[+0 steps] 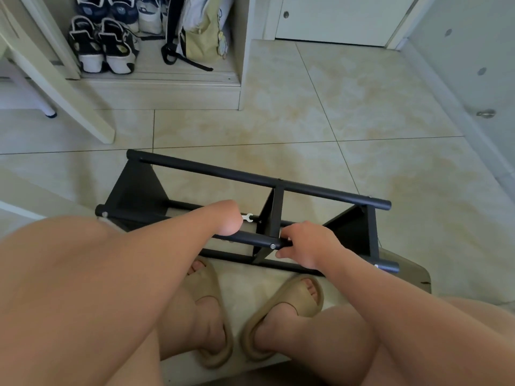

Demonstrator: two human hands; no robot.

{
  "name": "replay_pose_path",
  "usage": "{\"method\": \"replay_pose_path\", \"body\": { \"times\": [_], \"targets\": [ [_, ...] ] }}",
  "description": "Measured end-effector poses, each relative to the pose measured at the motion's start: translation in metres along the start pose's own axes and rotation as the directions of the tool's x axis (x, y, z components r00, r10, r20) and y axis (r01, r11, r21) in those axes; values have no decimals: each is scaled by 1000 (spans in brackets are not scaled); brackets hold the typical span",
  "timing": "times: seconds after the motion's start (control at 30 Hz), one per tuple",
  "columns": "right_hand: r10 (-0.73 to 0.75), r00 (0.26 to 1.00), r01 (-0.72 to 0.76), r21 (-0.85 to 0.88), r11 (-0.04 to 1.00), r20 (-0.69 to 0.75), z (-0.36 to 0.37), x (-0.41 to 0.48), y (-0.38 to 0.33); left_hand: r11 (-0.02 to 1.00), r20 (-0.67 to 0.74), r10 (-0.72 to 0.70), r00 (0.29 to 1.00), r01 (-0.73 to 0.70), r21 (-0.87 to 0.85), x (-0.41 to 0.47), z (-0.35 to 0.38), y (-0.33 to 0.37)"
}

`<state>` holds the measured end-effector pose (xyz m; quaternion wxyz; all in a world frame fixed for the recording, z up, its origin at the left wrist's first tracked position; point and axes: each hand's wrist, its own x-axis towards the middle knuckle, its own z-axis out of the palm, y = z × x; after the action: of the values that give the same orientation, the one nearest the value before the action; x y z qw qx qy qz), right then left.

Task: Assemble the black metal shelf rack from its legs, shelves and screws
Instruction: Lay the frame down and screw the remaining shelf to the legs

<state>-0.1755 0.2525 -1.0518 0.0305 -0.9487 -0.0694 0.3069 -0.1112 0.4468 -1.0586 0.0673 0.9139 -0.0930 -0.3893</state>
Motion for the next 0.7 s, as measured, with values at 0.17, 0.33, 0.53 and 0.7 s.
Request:
{"method": "replay_pose_path", "body": {
  "times": [0.17, 0.33, 0.53, 0.7],
  "targets": [
    [-24, 996, 24, -3, 1000, -82, -2, 2, 4, 995, 51, 93, 994, -94, 16, 0, -3, -7],
    [-99, 965, 64, -147, 987, -244, -5, 10, 15, 992, 86, 128, 988, -129, 4, 4, -7, -12],
    [-120, 975, 78, -220, 972, -186, -5, 34, 25, 989, 197, 147, 969, -146, -18, 17, -9, -17],
    [-159, 966, 120, -190, 974, -202, 5, 46, 34, 986, 189, 169, 967, -168, -18, 30, -6, -21]
  ]
}}
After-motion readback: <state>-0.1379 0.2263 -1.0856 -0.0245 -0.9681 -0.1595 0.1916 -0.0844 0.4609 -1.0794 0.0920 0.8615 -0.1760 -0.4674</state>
